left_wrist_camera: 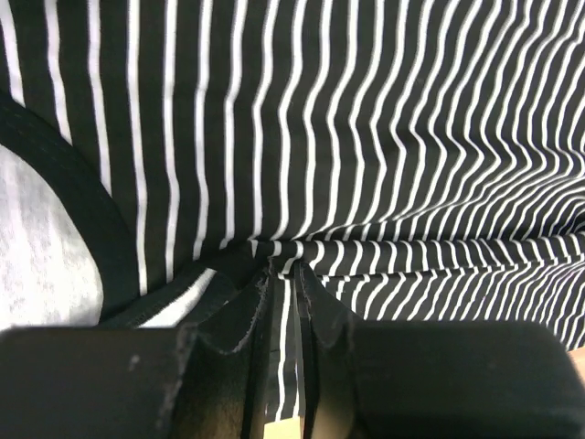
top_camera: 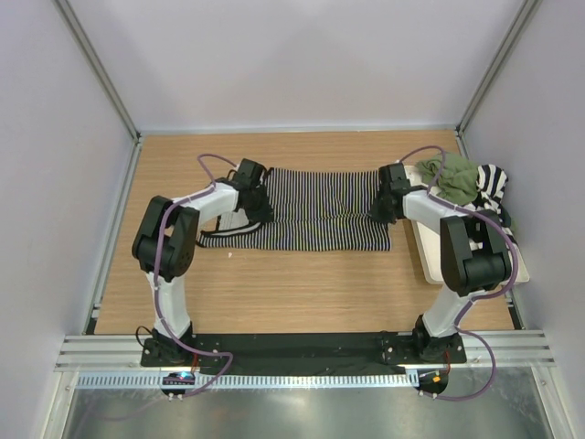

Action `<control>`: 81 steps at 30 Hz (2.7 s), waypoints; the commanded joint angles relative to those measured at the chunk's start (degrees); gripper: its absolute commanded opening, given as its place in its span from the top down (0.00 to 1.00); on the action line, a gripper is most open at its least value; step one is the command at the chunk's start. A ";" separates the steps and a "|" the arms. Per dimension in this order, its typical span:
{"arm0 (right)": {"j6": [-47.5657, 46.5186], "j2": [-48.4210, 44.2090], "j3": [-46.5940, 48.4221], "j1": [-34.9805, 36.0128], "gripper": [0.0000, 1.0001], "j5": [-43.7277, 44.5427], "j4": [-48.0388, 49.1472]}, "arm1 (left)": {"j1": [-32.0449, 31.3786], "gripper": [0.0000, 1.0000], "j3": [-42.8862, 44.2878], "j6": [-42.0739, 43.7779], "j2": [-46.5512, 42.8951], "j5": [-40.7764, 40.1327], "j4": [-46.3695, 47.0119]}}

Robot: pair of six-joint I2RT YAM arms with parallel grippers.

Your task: Fold and stack the tank tops

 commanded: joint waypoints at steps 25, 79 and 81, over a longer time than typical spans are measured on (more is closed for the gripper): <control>-5.37 7.40 21.80 -0.81 0.59 9.46 -3.78 | 5.37 0.40 19.85 8.44 1.25 -14.63 -6.95; -8.80 33.96 50.99 -3.18 0.95 5.86 -8.97 | 7.40 0.80 66.63 9.67 39.67 -5.14 -15.39; -8.80 33.78 50.99 -3.18 0.99 5.86 -8.97 | 7.40 0.93 66.54 9.67 38.97 -4.96 -15.30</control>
